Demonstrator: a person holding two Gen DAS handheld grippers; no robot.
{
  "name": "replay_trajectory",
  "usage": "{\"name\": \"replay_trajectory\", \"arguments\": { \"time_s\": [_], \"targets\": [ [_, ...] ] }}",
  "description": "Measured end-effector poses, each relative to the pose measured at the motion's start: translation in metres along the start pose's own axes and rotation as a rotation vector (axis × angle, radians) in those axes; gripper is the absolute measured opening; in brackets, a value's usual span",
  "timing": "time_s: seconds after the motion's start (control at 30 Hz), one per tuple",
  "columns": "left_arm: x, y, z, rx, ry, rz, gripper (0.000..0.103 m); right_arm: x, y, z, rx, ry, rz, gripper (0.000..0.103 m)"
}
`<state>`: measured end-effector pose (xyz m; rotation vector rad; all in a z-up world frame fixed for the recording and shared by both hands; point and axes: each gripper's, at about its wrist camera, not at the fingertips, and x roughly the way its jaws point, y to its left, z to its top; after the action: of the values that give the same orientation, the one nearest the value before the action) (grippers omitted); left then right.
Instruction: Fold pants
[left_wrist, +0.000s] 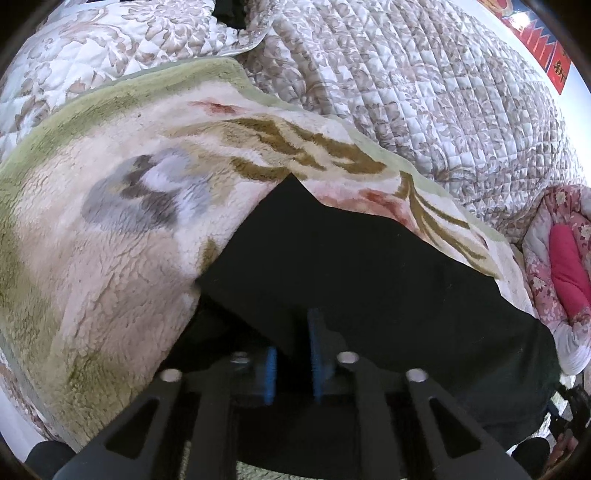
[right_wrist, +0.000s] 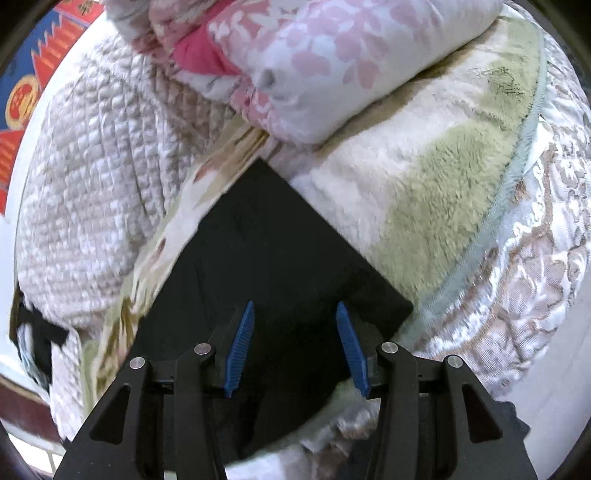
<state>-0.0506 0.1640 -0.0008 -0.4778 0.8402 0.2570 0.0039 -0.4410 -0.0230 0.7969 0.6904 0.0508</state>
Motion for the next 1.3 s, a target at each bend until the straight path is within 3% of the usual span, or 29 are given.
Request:
{"name": "replay_trajectory", "arguments": {
  "time_s": [0.07,0.13,0.23,0.43,0.57,0.63,0.77,0.83,0.9,1.03,1.13,1.23,1.3],
  "targets": [
    [0.000,0.000,0.001,0.001,0.004,-0.002,0.006,0.000,-0.001,0.002,0.013,-0.012,0.012,0.048],
    [-0.004,-0.001,0.003,0.002,0.002,-0.010,0.005,-0.002,-0.001,0.005,0.020,-0.020,0.038,0.034],
    [-0.014,-0.003,0.005,-0.002,-0.015,-0.027,0.005,-0.010,0.005,0.007,0.008,-0.027,0.091,0.023],
    [-0.047,-0.003,0.012,-0.020,-0.057,-0.051,0.005,-0.045,0.029,0.009,-0.035,-0.056,0.159,0.020],
    [-0.060,0.002,0.002,-0.021,-0.069,-0.038,0.004,-0.047,0.024,0.006,-0.093,-0.029,0.064,0.020],
    [-0.048,0.012,-0.010,-0.043,-0.013,-0.026,0.005,-0.028,0.007,0.005,-0.057,0.025,-0.013,0.020],
    [-0.034,0.024,-0.026,-0.055,0.034,-0.009,0.005,-0.018,0.001,-0.002,-0.048,0.052,-0.036,0.022],
    [-0.036,0.021,-0.024,-0.039,0.027,0.000,0.005,-0.020,0.006,-0.001,-0.077,0.052,-0.060,0.028],
    [-0.040,0.020,-0.022,-0.022,0.019,0.018,0.006,-0.028,0.008,0.000,-0.109,0.019,-0.126,0.032],
    [-0.060,0.028,-0.014,-0.029,-0.057,0.118,0.009,-0.063,-0.001,0.008,-0.143,-0.152,-0.296,0.032],
    [-0.072,0.027,-0.003,-0.016,-0.117,0.168,0.009,-0.063,0.001,0.012,-0.184,-0.143,-0.277,0.032],
    [-0.078,0.011,0.005,0.021,-0.143,0.109,0.009,-0.053,0.020,0.004,-0.279,-0.120,-0.207,0.032],
    [-0.075,-0.009,0.003,0.084,-0.145,0.055,0.009,-0.032,0.033,-0.006,-0.355,-0.055,-0.179,0.032]
  ]
}}
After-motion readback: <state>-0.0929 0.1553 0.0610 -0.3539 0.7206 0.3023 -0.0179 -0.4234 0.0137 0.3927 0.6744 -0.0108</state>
